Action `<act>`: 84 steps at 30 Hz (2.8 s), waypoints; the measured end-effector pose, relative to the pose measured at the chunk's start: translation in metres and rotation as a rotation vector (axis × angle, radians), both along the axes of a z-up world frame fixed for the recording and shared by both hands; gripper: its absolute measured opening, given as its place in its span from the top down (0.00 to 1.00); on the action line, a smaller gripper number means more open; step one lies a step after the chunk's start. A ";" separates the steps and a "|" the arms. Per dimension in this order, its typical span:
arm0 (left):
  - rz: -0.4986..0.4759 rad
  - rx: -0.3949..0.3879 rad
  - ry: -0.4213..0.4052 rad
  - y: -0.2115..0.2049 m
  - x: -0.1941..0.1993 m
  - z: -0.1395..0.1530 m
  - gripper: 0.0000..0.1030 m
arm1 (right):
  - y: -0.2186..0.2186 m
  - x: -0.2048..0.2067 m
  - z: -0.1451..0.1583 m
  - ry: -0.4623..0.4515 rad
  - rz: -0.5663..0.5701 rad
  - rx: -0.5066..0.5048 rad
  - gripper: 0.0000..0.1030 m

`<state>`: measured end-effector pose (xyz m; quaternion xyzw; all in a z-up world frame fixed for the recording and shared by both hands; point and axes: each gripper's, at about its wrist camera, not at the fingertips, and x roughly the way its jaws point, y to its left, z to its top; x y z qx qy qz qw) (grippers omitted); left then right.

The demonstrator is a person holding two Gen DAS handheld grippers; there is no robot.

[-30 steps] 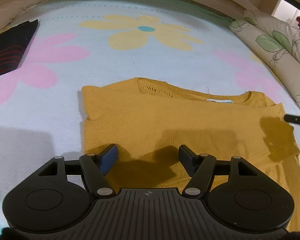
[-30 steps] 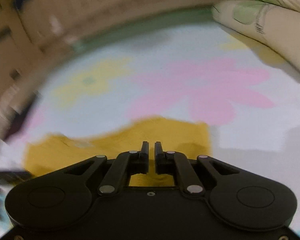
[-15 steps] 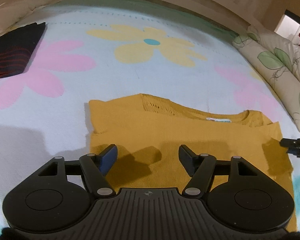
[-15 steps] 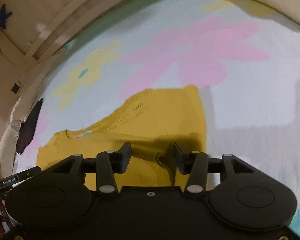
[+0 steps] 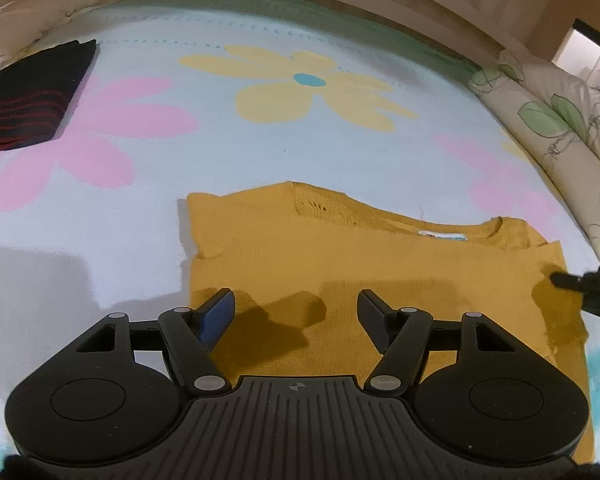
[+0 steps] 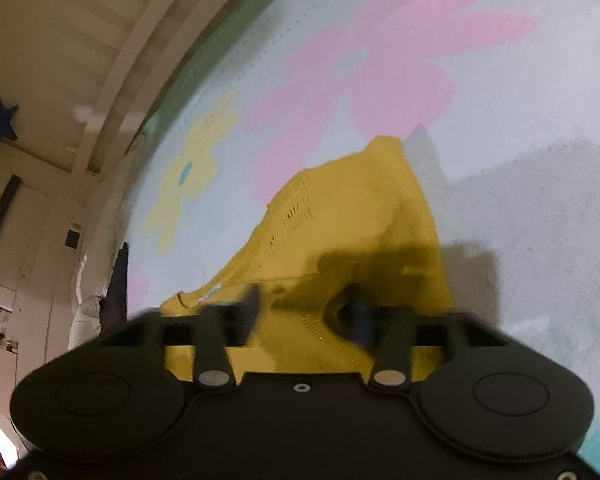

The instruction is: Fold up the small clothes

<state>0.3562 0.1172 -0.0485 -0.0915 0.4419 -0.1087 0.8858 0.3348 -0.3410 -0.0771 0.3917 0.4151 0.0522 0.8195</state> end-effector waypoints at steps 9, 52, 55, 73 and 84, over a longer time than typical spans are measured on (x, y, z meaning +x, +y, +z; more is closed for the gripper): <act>-0.018 0.026 -0.016 -0.013 0.002 0.000 0.35 | 0.024 -0.004 0.048 -0.079 0.087 -0.421 0.88; 0.072 0.149 -0.162 -0.014 -0.173 0.093 0.30 | 0.076 -0.202 0.128 -0.190 0.108 -0.547 0.00; 0.085 0.151 -0.127 -0.006 -0.198 0.082 0.30 | 0.083 -0.227 0.114 -0.136 0.136 -0.549 0.00; 0.002 0.216 0.145 0.003 -0.281 0.007 0.30 | 0.091 -0.303 0.054 0.105 0.229 -0.472 0.00; 0.016 0.204 0.184 0.003 -0.272 -0.011 0.24 | 0.090 -0.298 0.029 0.165 0.236 -0.388 0.00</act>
